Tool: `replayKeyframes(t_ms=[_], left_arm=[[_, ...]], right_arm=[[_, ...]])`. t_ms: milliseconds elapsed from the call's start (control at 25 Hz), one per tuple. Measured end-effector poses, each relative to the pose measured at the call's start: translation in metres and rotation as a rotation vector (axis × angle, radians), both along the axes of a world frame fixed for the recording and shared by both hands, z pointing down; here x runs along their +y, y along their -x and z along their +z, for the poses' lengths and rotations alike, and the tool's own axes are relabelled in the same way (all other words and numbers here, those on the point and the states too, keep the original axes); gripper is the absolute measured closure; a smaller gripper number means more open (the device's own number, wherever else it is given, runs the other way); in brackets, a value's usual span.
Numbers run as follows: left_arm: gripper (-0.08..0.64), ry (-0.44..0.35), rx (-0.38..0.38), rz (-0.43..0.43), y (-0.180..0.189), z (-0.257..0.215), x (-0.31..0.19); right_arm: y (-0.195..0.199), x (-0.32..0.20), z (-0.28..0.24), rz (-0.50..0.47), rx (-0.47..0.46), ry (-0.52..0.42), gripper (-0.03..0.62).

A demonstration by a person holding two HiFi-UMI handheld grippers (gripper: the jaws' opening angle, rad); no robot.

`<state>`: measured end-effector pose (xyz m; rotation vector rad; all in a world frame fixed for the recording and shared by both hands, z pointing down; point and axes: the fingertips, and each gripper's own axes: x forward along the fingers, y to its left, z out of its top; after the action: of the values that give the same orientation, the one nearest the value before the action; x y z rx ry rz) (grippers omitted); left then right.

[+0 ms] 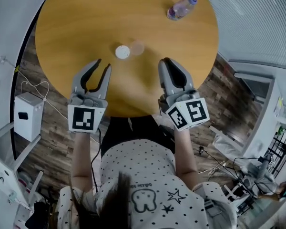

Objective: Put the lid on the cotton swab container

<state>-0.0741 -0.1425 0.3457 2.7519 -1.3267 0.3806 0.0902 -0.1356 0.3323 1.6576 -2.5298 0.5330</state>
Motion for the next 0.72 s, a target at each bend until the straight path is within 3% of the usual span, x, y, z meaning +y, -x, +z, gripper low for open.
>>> replayKeyframes(t_ms=[440,720], left_arm=[[0.328,0.135,-0.131,0.213,-0.039,0.114,-0.026],[0.296,0.188,-0.178,0.269,-0.054,0.159,-0.037]], right_arm=[[0.003,-0.035,0.081,-0.040,-0.010,0.151,0.540],[0.007,-0.048,0.106,-0.053,-0.079,0.197,0.503]])
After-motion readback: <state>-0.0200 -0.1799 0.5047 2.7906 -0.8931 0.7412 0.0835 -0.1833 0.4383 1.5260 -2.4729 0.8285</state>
